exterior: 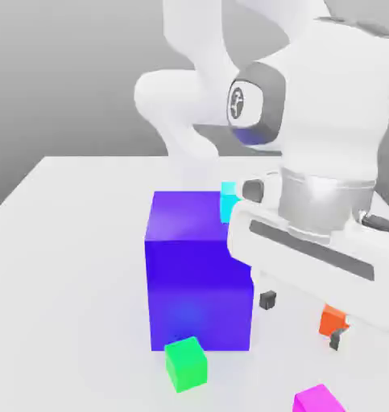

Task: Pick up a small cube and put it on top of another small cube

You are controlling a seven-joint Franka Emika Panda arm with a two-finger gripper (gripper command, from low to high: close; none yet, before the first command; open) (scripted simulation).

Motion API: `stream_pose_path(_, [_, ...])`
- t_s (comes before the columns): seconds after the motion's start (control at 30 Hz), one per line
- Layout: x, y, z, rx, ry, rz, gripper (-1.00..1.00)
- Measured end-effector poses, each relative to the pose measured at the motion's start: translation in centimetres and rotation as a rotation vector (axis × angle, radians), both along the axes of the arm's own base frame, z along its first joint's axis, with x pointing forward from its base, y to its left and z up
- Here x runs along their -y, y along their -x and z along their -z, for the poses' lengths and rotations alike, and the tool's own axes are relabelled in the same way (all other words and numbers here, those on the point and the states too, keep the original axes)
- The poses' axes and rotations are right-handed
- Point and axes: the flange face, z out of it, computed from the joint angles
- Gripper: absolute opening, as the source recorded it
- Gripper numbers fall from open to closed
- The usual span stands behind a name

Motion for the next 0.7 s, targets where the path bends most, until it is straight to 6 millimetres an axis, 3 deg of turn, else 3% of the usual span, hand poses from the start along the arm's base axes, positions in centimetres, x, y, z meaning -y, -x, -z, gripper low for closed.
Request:
stream_pose_path(0.2, [-3.0,1.5,7.9,-0.108,-0.066,0.17,0.0])
stream_pose_path(0.33, [-3.6,1.8,13.6,-0.129,-0.08,0.207,0.0])
stream_pose_path(0.37, [-3.6,1.8,15.0,-0.13,-0.08,0.207,-1.0])
stream_pose_path(0.53, [-3.6,1.8,15.0,-0.128,-0.082,0.207,-1.0])
stream_pose_path(0.57, [-3.6,1.9,15.7,-0.129,-0.081,0.207,-1.0])
stream_pose_path(0.63, [-3.6,1.8,14.3,-0.129,-0.082,0.209,-1.0])
stream_pose_path(0.7, [-3.6,1.8,11.7,-0.129,-0.082,0.209,-1.0])
